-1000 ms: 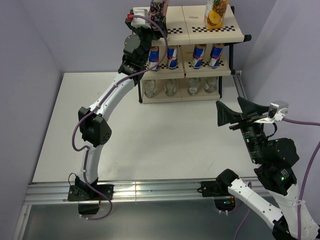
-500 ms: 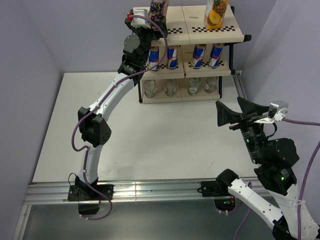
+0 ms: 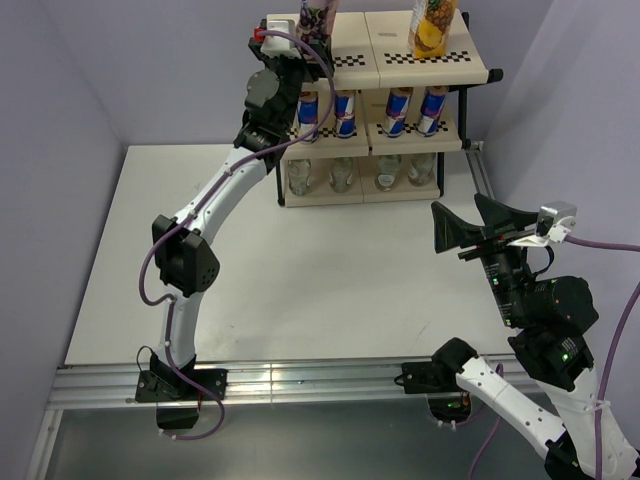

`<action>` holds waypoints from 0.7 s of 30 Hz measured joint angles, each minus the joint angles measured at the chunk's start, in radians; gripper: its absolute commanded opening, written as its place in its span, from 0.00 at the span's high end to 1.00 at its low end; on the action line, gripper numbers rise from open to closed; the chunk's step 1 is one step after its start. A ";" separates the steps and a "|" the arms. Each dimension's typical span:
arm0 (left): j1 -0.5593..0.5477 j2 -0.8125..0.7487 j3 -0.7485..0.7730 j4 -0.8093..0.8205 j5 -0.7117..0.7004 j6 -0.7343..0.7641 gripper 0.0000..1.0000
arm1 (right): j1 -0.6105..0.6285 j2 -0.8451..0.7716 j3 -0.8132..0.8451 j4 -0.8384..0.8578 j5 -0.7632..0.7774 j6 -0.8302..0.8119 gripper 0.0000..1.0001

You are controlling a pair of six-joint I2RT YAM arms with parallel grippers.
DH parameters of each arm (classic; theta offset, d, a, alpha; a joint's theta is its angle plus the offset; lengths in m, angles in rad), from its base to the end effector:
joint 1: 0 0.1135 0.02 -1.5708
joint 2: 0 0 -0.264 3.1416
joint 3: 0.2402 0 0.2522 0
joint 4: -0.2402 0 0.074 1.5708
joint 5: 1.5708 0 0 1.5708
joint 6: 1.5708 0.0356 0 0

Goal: Place and organize the beverage onto the shelf
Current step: Place the drink on the shelf.

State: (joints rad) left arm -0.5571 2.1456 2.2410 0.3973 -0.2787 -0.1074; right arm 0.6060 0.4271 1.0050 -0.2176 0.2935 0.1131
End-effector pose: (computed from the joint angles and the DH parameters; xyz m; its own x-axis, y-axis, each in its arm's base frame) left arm 0.4270 -0.2545 0.4693 0.3667 -0.3499 -0.8620 0.3439 0.9119 -0.2238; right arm 0.0496 0.0219 0.4450 0.2515 0.3057 -0.9183 -0.3533 0.9123 0.2070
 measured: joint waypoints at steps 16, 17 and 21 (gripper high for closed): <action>-0.013 -0.019 -0.013 -0.056 -0.015 0.045 0.01 | 0.000 0.000 0.000 0.000 -0.006 0.000 0.00; -0.013 -0.019 -0.012 -0.058 -0.015 0.046 0.03 | 0.000 0.000 0.000 0.000 -0.007 0.000 0.00; -0.013 -0.019 -0.011 -0.059 -0.019 0.047 0.10 | 0.000 0.000 0.000 0.000 -0.007 0.000 0.00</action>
State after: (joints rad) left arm -0.5705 2.1265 2.2295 0.3382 -0.2974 -0.0605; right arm 0.6060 0.4271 1.0050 -0.2176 0.2867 0.1131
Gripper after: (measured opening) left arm 0.906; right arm 0.997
